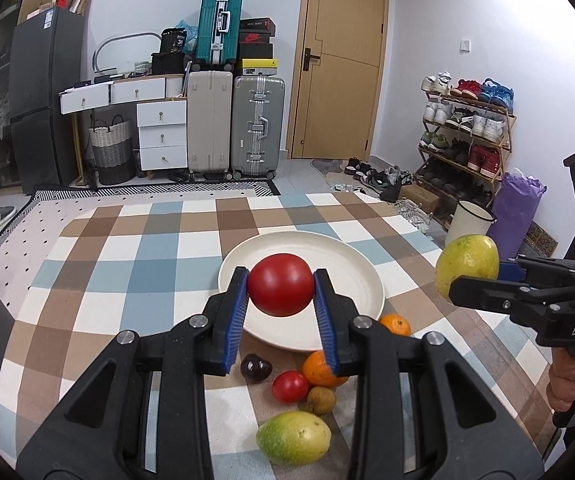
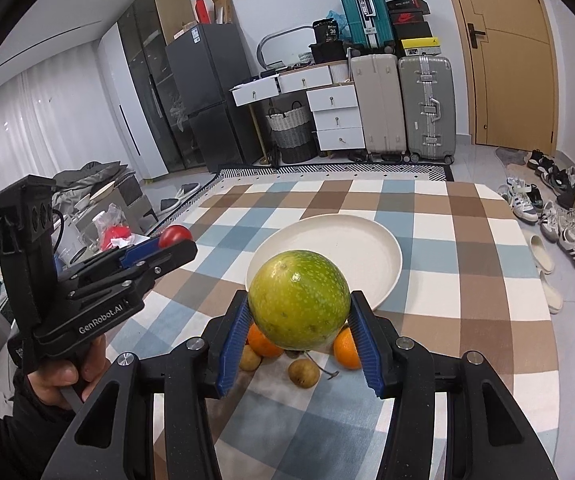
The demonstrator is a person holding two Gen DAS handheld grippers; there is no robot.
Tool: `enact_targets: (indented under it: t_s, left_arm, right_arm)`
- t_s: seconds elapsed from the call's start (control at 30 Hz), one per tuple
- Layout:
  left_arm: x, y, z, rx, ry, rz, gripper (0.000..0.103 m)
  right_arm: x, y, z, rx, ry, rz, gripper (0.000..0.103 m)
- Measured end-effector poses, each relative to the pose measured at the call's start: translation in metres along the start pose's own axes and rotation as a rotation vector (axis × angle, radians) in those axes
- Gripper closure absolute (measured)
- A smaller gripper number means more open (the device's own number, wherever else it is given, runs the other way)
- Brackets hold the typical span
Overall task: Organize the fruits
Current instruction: 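Carry the tomato and green citrus over the cream plate with both tools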
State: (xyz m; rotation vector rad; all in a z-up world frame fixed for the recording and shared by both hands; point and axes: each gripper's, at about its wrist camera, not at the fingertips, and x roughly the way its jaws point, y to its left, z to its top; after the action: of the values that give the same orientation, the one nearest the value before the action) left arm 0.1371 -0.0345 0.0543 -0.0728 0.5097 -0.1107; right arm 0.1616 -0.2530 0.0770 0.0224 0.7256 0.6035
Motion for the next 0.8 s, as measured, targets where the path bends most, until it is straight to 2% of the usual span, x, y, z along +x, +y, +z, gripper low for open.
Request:
enact_targets:
  t_s: [0.33, 0.8]
  left_arm:
    - [0.042, 0.000, 0.004, -0.018, 0.009, -0.001, 0.074]
    - [0.086, 0.008, -0.007, -0.015, 0.039, 0.032, 0.074]
  right_arm:
    - [0.028, -0.010, 0.005, 0.011, 0.029, -0.019, 0.053]
    - [0.081, -0.031, 0.011, 0.034, 0.074, -0.024, 0.053]
